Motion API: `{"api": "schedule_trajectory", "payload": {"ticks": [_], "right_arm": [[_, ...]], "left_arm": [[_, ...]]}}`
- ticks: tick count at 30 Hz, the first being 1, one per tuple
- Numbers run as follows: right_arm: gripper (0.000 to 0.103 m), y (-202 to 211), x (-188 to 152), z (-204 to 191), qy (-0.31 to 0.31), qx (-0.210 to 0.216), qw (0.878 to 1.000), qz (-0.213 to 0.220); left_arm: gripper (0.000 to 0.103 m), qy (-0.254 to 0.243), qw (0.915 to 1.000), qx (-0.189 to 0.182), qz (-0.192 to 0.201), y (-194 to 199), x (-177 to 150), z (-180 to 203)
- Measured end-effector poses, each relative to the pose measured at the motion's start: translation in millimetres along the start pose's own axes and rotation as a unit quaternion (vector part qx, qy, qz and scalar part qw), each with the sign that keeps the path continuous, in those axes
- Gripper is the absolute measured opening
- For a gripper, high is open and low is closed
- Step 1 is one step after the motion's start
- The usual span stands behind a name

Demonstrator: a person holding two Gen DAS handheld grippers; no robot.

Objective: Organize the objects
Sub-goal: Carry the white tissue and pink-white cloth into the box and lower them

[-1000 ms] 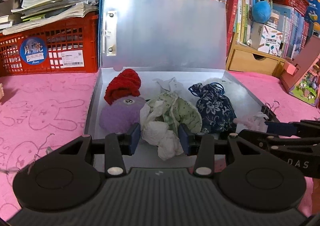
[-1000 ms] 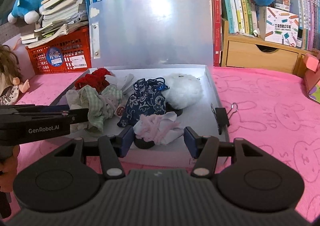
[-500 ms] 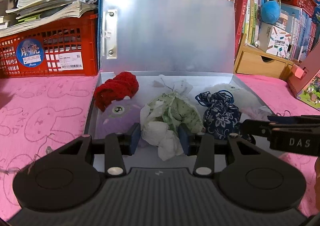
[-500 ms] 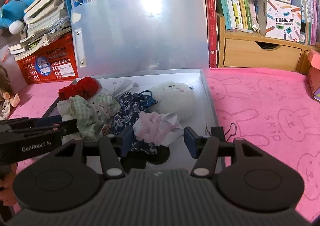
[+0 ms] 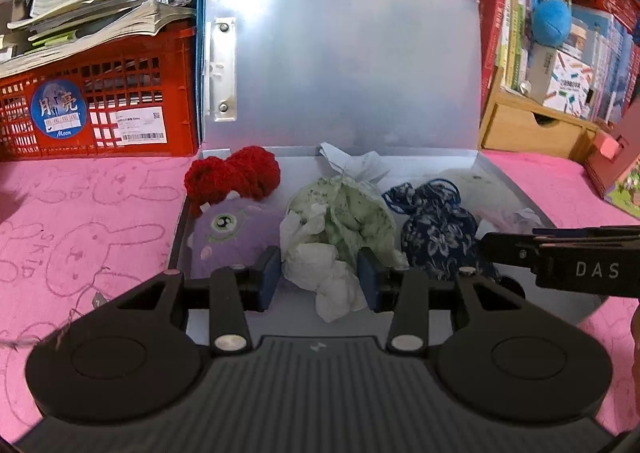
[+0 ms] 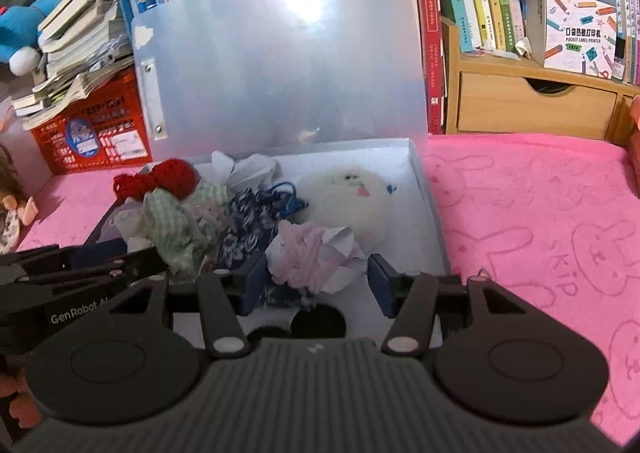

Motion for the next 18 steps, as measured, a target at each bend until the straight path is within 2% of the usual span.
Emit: {"api": "schedule_trajectory", "payload": {"ticks": [9,12,16,18], "right_arm": [[0.059,20,-20,-8,0.008,0.026,1.0,-0.009],[0.059,26,-23,-16,0.005,0.06,0.998,-0.016],[0.059,19,-27,-27,-0.026,0.128,0.99,-0.058],[0.059,16,-25,-31,-0.021,0.122,0.99,-0.063]], "left_arm": [[0.048,-0.017,0.9998,-0.011,-0.001,18,-9,2],[0.048,-0.024,0.9996,-0.014,-0.002,25,-14,3],[0.048,-0.028,0.9995,-0.011,-0.004,29,-16,0],[0.048,-0.026,0.9996,-0.009,-0.006,31,-17,-3]]}}
Point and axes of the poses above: each gripper's, at about its wrist camera, not at the fingertips, and y roughly against the way its jaws point, z to its right, x to its top, the point moved 5 cm from there along -y, roughly the way its jaws point, and after that the axes turned 2 degrees about z, right-handed, at the moved point
